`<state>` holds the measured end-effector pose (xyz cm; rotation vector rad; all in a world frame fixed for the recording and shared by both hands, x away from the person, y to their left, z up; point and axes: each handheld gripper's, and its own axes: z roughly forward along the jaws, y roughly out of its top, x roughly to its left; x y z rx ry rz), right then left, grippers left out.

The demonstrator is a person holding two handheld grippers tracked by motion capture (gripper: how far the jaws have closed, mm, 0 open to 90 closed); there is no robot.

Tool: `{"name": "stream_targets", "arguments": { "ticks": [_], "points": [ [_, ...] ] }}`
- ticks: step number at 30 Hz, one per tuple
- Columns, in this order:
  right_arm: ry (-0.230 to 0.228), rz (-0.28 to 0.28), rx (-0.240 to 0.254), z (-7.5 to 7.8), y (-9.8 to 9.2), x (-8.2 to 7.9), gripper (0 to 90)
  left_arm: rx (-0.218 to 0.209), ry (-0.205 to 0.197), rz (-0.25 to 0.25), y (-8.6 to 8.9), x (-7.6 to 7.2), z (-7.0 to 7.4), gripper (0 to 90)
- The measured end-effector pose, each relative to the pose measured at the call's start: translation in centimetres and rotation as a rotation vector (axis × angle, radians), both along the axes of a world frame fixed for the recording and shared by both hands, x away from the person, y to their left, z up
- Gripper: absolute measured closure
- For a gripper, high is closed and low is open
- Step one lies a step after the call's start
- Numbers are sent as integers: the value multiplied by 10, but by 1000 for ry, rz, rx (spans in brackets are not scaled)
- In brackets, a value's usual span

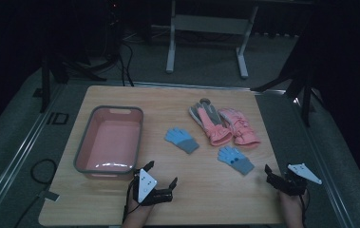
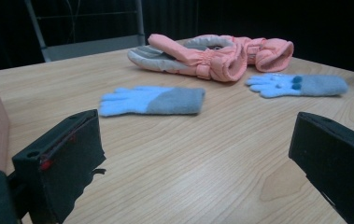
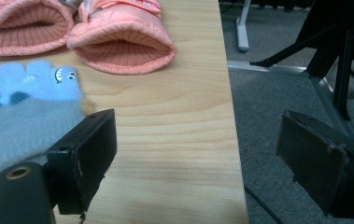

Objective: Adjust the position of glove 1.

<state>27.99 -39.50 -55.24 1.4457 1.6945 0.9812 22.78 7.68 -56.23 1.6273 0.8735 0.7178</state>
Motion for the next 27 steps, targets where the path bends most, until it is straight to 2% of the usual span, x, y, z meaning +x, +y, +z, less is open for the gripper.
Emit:
{"name": "stream_targets", "arguments": {
  "ticks": [5,10,14,16,19,23,27],
  "points": [
    [40,-30,19,0,-1,1,120,12,-13,-6,-1,-1,0,26],
    [67,-28,8,1,0,4,119,-21,11,-15,4,1,0,19],
    [55,-19,11,7,1,3,119,-24,7,-16,4,0,0,13],
    [55,-10,-14,10,3,3,119,-27,2,-15,4,0,0,12],
    [45,6,-14,11,6,3,119,-36,3,-13,4,0,0,12],
    [39,20,-48,11,11,1,120,-46,13,-18,5,1,0,13],
    [27,46,-3,24,15,3,119,-50,21,-28,5,2,0,13]
  ]
}}
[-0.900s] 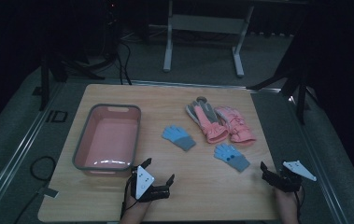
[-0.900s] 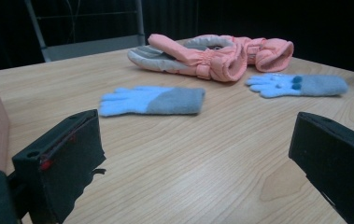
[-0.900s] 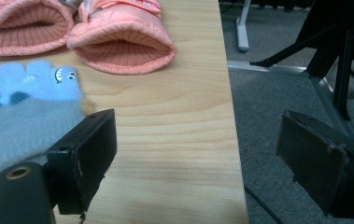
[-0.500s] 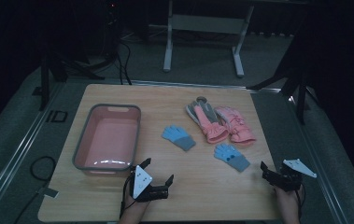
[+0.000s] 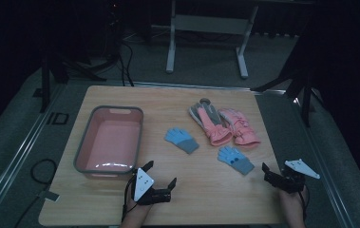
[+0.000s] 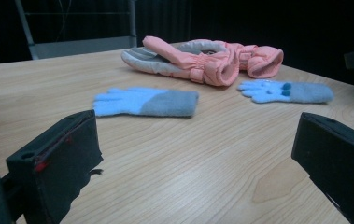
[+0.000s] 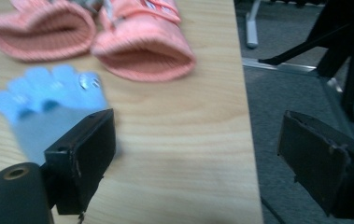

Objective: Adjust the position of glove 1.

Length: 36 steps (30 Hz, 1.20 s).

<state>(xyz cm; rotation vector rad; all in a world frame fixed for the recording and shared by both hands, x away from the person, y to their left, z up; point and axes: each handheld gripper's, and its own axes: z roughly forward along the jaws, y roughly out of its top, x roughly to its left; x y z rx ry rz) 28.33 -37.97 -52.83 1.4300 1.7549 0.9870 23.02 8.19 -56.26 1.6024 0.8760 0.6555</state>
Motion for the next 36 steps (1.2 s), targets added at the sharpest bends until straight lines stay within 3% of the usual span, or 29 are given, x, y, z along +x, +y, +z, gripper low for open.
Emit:
{"name": "stream_targets", "arguments": {
  "ticks": [5,11,18,21,26,28,30,31,36],
  "points": [
    [-44,22,-12,22,12,6,119,7,-6,-3,-1,-1,0,13],
    [-57,60,-27,45,25,19,118,-7,-1,8,1,0,0,13],
    [-92,93,31,74,37,27,140,-11,-1,5,1,0,0,13],
    [-99,107,30,86,43,30,146,-9,-2,5,1,0,0,14],
    [-110,216,43,104,56,34,161,-6,-1,6,0,0,0,14],
    [-110,271,83,109,59,36,171,-5,-3,5,0,0,0,14],
    [-116,282,95,111,60,36,193,-4,-4,5,0,0,0,14],
    [-126,322,73,116,67,38,202,-5,-3,5,0,0,0,14],
    [-89,362,60,120,87,48,131,9,-5,1,-1,-1,0,14]
  ]
}}
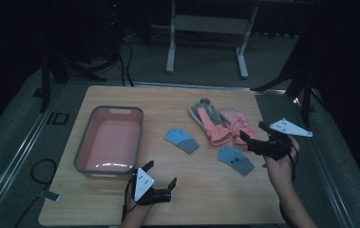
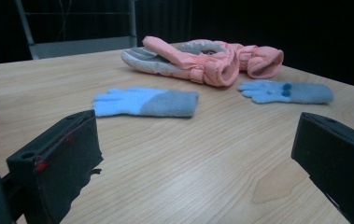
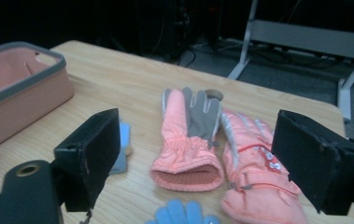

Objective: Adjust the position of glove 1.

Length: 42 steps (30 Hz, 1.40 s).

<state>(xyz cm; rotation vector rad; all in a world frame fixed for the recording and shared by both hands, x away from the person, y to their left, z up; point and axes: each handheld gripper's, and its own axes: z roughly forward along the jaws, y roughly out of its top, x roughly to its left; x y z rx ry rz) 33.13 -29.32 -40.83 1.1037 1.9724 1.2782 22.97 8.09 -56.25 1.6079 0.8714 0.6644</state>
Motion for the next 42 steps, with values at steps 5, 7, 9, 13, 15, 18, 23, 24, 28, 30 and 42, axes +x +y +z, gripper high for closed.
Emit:
{"name": "stream_targets", "arguments": {
  "ticks": [5,7,9,13,15,18,23,24,28,30,42],
  "points": [
    [15,72,2,-2,15,15,128,-3,-3,-1,0,0,0,14],
    [50,105,12,-4,20,23,124,-6,0,0,0,0,0,14],
    [75,135,4,-6,27,29,108,-4,1,-2,0,0,0,14],
    [114,182,-6,-15,44,39,109,-2,-5,-5,0,0,0,14],
    [116,218,-33,-20,54,43,144,-6,-5,-3,0,0,0,14],
    [122,286,-54,-27,68,49,219,-9,-5,-3,0,0,0,14],
    [117,373,-141,-41,96,60,345,-18,0,-6,2,0,0,14],
    [121,375,-154,-45,102,62,353,-20,3,-6,2,1,0,14],
    [153,393,-198,-60,121,72,452,-26,2,-8,2,1,0,14],
    [168,406,-225,-67,128,78,509,-27,4,-9,3,1,0,14],
    [316,441,-269,-102,155,108,601,-38,2,-13,3,1,-1,14]
  ]
}}
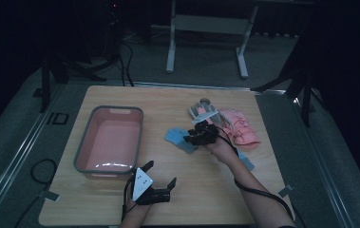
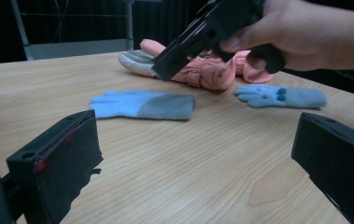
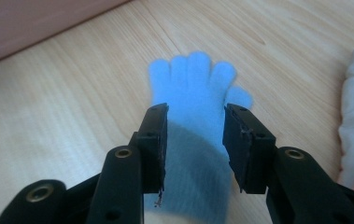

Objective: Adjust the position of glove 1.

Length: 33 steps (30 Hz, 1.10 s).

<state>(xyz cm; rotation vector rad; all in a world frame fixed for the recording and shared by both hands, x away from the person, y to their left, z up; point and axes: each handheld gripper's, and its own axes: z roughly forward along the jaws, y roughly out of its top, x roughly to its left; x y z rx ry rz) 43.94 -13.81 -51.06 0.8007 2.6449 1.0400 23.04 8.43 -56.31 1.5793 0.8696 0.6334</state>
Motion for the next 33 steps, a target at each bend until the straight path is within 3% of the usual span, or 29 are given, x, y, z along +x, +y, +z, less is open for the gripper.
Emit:
{"name": "stream_targets", "arguments": {
  "ticks": [7,9,14,15,17,20,23,25,29,33],
  "points": [
    [-12,36,-14,-18,11,9,597,9,-9,-2,-1,-1,0,14],
    [-41,49,-16,-21,12,11,603,6,-6,-3,-1,0,0,14],
    [-8,65,-66,-32,16,18,619,5,-6,-5,0,0,0,14],
    [5,63,-56,-33,16,19,624,6,-6,-4,-1,0,0,14],
    [24,47,-37,-34,15,20,642,6,-7,-3,-1,-1,0,14],
    [0,32,-25,-36,14,17,777,11,-25,17,-1,-2,0,14],
    [-16,-21,-9,-38,16,9,830,6,-17,16,0,-1,0,14],
    [-33,-78,-26,-34,18,3,847,2,-14,18,0,-1,0,14],
    [-24,-207,87,-12,13,-19,855,2,-18,16,0,-1,0,14],
    [-68,-297,95,9,6,-51,856,1,-17,17,0,-1,0,14]
  ]
}}
